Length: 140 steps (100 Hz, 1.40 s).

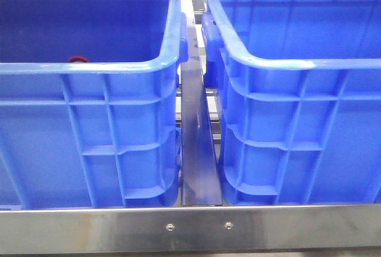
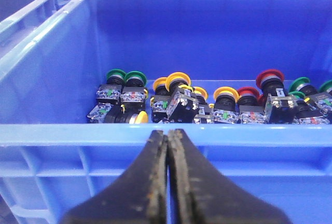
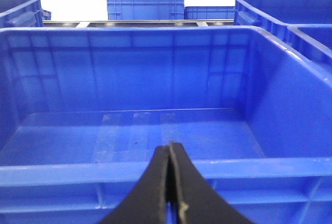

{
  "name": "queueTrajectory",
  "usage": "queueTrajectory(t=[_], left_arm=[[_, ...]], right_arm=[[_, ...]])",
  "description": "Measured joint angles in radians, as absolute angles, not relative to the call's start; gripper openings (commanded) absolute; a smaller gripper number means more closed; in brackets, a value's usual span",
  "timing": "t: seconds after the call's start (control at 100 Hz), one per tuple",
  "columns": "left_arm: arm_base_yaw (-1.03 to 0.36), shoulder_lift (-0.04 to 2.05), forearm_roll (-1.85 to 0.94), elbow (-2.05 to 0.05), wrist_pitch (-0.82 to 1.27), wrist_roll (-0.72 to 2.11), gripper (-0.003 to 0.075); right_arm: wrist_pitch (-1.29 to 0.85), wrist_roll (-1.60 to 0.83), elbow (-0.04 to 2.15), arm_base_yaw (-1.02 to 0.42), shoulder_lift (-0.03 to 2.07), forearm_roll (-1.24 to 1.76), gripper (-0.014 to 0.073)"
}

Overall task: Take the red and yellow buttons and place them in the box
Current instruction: 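Reach the left gripper down into the button bin toward a yellow-capped button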

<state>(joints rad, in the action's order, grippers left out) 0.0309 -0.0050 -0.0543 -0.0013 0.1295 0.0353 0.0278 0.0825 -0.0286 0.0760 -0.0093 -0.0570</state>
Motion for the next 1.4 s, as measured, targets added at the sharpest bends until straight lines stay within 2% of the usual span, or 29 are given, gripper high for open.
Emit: queueTrajectory(t=[0.66, 0.84, 1.05, 1.29, 1.36, 1.4], left_arm=[[0.031, -0.005, -0.054, -0.006, 0.130, 0.035, -0.0020], [0.031, 0.020, -0.054, -0.105, 0.184, 0.035, -0.0020], [0.031, 0.190, -0.054, -0.307, 0.311, 0.035, -0.0020], [0.031, 0.515, -0.054, -0.543, 0.525, 0.035, -0.0018], [0.031, 0.609, -0.054, -0.605, 0.556, 0.035, 0.0018], [0.031, 0.655, -0.054, -0.641, 0.572, 0.035, 0.0076]], right_arm=[[0.028, 0.082, -0.029, 0.076, -0.009, -0.057, -0.0091], [0.028, 0.082, -0.029, 0.076, -0.009, -0.057, -0.0091], [0.028, 0.082, -0.029, 0.076, -0.009, -0.057, -0.0091], [0.028, 0.082, -0.029, 0.076, -0.009, -0.057, -0.0091], [0.028, 0.082, -0.029, 0.076, -0.009, -0.057, -0.0091], [0.028, 0.082, -0.029, 0.076, -0.009, -0.057, -0.0091]])
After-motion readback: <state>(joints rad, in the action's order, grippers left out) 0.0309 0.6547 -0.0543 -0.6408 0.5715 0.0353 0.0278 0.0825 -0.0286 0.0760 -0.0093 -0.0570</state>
